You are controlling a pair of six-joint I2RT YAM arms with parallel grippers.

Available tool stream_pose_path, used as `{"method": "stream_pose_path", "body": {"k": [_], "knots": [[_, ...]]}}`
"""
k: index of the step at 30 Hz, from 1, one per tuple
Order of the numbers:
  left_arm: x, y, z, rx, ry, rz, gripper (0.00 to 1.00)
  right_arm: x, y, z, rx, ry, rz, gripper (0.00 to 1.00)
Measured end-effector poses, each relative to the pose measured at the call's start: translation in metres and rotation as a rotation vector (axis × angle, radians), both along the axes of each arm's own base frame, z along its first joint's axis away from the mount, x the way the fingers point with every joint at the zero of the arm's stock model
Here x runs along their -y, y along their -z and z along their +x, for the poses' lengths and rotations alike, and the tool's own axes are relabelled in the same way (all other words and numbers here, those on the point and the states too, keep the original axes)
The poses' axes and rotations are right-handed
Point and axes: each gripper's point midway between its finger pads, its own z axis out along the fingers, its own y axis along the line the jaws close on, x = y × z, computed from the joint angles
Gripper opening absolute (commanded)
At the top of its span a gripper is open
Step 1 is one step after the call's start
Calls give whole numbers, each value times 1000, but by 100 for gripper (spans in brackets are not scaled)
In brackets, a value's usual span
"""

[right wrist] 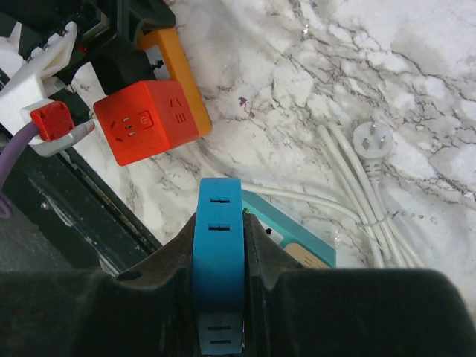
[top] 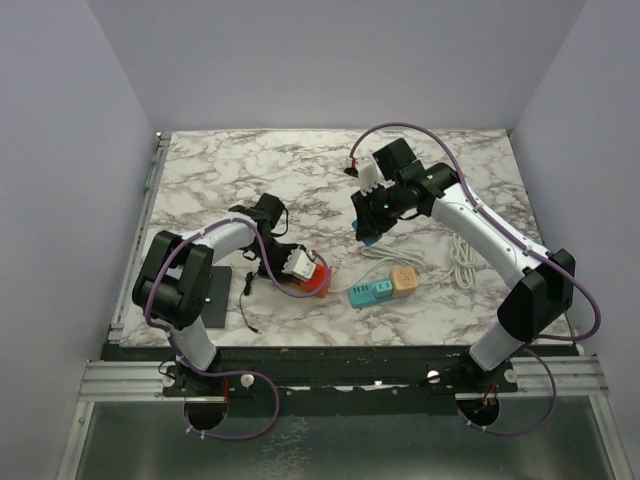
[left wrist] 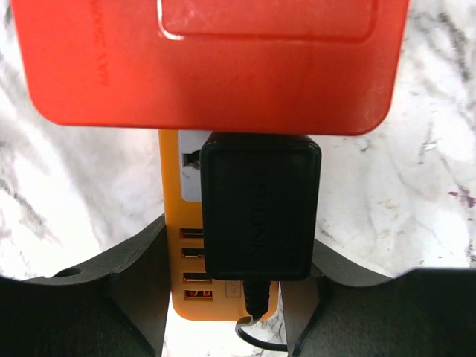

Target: Insert the plug

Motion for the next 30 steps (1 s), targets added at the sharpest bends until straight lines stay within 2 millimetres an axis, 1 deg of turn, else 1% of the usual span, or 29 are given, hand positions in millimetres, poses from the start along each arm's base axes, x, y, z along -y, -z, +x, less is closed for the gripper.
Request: {"method": "stream_pose_path", "body": {"k": [4, 7, 8, 11, 12, 13, 18, 21, 25, 27, 30], "knots": [[11, 1, -14, -24, 97, 11, 41, 2, 1, -10, -28, -8, 4, 1], [22, 2, -16, -42, 144, 13, 51, 3, 3, -15, -46, -11, -5, 1], [25, 1, -16, -49, 151, 13, 55, 3, 3, -17, -52, -13, -8, 1], [34, 0, -11, -58, 159, 3, 80, 3, 5, -22, -68, -13, -18, 1], [36, -1, -9, -53, 159, -3, 93, 3, 5, -23, -71, -15, -20, 1], [37, -2, -7, -50, 153, -10, 98, 4, 5, -24, -74, -15, -24, 1], [37, -13, 3, -23, 108, -41, 99, 3, 1, -28, -77, -22, -37, 1], [30, -29, 13, 4, 55, -78, 99, 0, -2, -29, -72, -31, -45, 1], [12, -63, 31, 72, -33, -151, 99, -8, -2, -31, -76, -53, -62, 1], [0, -87, 37, 119, -77, -205, 99, -13, 1, -31, -84, -65, -73, 1], [-12, -112, 36, 171, -90, -246, 99, -22, 8, -30, -98, -80, -99, 1]]}}
